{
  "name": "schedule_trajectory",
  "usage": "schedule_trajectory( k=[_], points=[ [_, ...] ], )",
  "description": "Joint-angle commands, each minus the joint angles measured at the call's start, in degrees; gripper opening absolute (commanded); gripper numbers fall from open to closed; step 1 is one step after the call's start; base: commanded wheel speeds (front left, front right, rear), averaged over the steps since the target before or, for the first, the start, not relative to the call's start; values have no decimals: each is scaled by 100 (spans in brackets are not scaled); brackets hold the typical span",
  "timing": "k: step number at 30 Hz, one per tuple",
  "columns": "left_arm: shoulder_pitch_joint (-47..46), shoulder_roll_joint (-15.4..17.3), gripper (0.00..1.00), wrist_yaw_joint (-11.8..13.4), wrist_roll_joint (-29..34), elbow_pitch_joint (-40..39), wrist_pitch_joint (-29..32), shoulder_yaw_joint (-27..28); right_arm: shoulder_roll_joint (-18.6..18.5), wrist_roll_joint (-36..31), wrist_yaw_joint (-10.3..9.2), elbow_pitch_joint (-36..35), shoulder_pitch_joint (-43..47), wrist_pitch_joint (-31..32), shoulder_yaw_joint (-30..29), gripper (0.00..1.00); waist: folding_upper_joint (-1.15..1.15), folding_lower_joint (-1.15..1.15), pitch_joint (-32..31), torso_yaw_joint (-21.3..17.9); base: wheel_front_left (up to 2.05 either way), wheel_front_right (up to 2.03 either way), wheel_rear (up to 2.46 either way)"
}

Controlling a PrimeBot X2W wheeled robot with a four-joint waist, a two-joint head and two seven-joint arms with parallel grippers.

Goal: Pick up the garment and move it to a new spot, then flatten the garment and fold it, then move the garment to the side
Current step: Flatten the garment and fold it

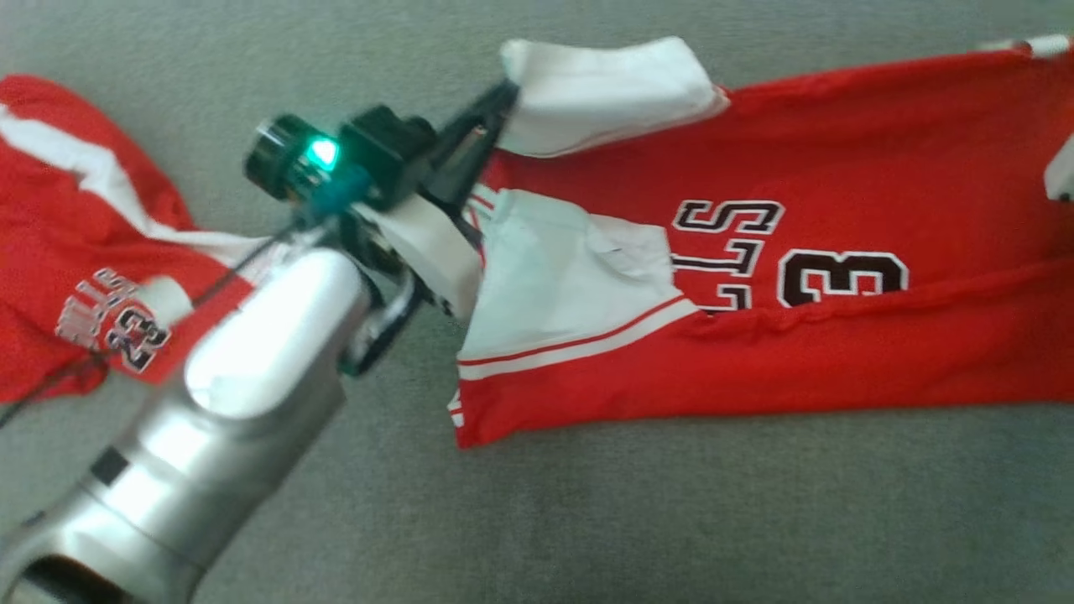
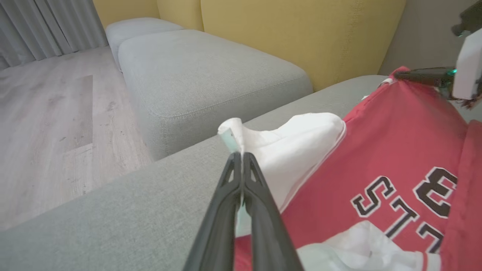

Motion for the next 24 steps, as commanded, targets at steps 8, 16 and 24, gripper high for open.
schedule_trajectory(
  k=[8,16,24],
  points=[
    [-1034,279,0,3,88,684,-236,504,-200,1311,-5,-563,-38,-402,988,0,0,1,-134,-372,0,0,0],
    [-837,229,0,-126,84,1137,-675,405,-809,2811,-5,-1301,891,-116,1855,0,0,1,-580,-331,0,0,0],
    [-90,408,0,-259,1,778,-539,81,-1404,3922,-5,-2114,1984,463,2403,0,0,1,-1172,-179,0,0,0]
  ],
)
